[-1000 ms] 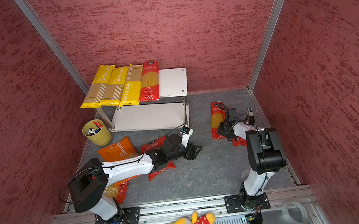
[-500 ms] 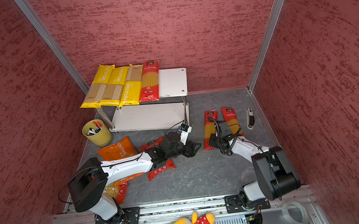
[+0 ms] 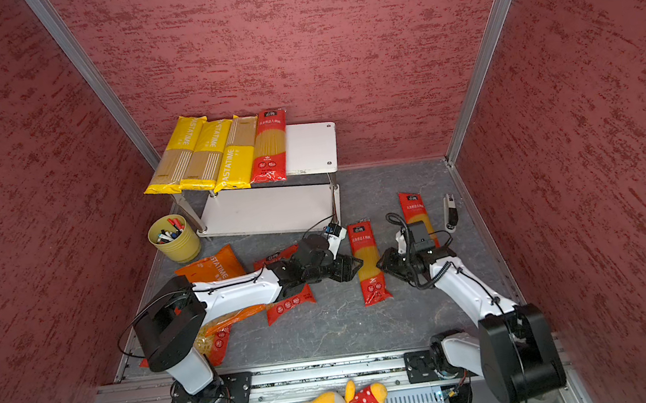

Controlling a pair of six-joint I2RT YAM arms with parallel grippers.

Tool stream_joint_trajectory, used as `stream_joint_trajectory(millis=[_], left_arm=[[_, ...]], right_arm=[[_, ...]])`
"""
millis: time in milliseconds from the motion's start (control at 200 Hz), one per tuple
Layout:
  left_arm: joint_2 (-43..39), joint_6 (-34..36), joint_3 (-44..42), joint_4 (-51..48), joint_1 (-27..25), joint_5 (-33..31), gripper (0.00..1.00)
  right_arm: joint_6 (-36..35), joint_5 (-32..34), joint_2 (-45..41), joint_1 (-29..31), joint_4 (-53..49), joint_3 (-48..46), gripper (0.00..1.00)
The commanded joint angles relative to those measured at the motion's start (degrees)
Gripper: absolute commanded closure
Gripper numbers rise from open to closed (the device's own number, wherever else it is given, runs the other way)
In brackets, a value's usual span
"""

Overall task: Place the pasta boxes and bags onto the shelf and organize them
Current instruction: 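Grasp the red spaghetti pack at its two ends with both grippers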

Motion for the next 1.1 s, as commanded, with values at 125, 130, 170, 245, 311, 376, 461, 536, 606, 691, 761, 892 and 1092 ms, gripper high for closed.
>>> stream_joint_trajectory(millis=[125, 130, 170, 245, 311, 376, 461, 536, 606, 691, 761, 892, 1092], left_arm=[[7.25, -10.42, 1.28, -1.37, 1.87, 6.18, 0.34], [7.36, -10.48, 1.38, -1.56, 1.87, 6.15, 0.35], [8.03, -10.63, 1.82, -2.56, 1.87, 5.96, 0.35], [8.88, -10.94, 2.02, -2.96, 2.02, 5.56, 0.35], [9.67, -11.57, 2.03, -2.37, 2.39, 6.03, 0.35], [10.47, -12.06, 2.22, -1.87, 2.78, 6.37, 0.36], [11.49, -12.29, 2.62, -1.22, 3.25, 6.76, 0.39], [12.51, -12.29, 3.03, -0.37, 3.63, 7.32, 0.45], [13.49, -12.30, 3.75, -0.02, 3.92, 7.80, 0.50], [14.46, -11.82, 4.46, 0.46, 4.07, 8.27, 0.58], [14.91, -11.64, 4.91, 0.67, 4.15, 8.52, 0.62], [14.18, -11.01, 4.71, 0.77, 4.16, 8.61, 0.64], [9.90, -9.18, 3.68, -0.28, 3.42, 7.70, 0.62]], right_arm=[[-8.46, -2.85, 16.33, -3.49, 11.97, 5.89, 0.49], [-8.50, -2.99, 16.50, -3.47, 12.11, 5.94, 0.49], [-8.91, -4.25, 18.17, -3.52, 13.11, 6.55, 0.49], [-9.13, -6.58, 20.66, -3.47, 15.34, 7.01, 0.47], [-9.23, -8.75, 22.73, -3.50, 16.53, 7.31, 0.46], [-9.17, -9.34, 24.13, -3.40, 17.80, 6.95, 0.45], [-8.74, -10.32, 25.24, -3.16, 19.70, 5.68, 0.46], [-8.22, -10.89, 26.11, -2.36, 21.39, 4.61, 0.47], [-7.80, -12.01, 26.74, -1.02, 23.06, 3.60, 0.50], [-6.93, -13.41, 26.89, 0.11, 25.95, 2.27, 0.53], [-5.62, -14.82, 26.16, 0.33, 28.97, 0.73, 0.60], [-3.95, -16.60, 22.91, 0.26, 33.16, -1.49, 0.73], [-1.84, -16.13, 15.70, 0.22, 38.60, -4.77, 0.89]])
